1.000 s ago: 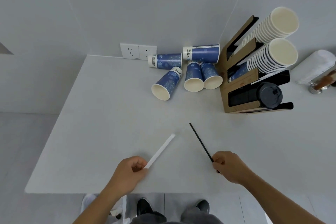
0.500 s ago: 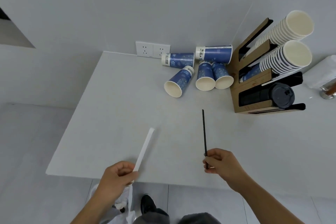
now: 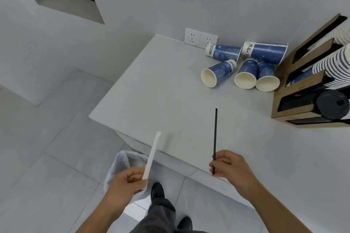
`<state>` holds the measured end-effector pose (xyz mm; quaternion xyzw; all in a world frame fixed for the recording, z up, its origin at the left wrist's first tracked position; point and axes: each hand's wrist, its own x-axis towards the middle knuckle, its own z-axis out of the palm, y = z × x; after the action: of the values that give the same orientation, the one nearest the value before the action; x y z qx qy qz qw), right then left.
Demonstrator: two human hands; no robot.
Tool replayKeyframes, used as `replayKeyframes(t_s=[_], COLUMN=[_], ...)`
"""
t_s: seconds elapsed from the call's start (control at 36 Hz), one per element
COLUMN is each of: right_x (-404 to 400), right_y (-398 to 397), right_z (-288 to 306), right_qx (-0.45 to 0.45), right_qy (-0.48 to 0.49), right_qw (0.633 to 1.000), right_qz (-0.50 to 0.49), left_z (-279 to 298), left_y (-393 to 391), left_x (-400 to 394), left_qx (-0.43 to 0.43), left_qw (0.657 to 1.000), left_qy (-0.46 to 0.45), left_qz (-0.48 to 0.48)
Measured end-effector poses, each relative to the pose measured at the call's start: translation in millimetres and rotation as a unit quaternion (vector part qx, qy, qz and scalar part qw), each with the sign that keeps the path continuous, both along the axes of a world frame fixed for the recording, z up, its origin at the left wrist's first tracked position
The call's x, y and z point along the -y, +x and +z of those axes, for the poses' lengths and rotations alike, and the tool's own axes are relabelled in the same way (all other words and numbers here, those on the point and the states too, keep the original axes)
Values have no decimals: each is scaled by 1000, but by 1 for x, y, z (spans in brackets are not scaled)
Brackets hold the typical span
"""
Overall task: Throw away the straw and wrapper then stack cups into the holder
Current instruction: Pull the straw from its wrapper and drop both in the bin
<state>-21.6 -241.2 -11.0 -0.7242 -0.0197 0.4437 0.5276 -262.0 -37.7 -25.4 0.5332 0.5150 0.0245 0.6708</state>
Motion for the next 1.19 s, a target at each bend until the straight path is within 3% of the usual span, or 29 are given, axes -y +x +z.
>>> replayKeyframes(t_s=[0.28, 0.67, 1.19], right_x=[-25, -114, -197], right_y=[-39, -132, -237], right_z=[-8, -32, -90], right_qx=[-25, -8, 50], right_qy=[2, -68, -226], right_qw=[996, 976, 935], right_qz=[80, 208, 268], left_z=[9, -21, -88], left_y=[-78, -198, -293], left_x=[21, -19, -127], left_qx=[-17, -56, -107], left_qw=[994, 974, 979], left_qy=[-5, -11, -79], left_qz=[109, 220, 153])
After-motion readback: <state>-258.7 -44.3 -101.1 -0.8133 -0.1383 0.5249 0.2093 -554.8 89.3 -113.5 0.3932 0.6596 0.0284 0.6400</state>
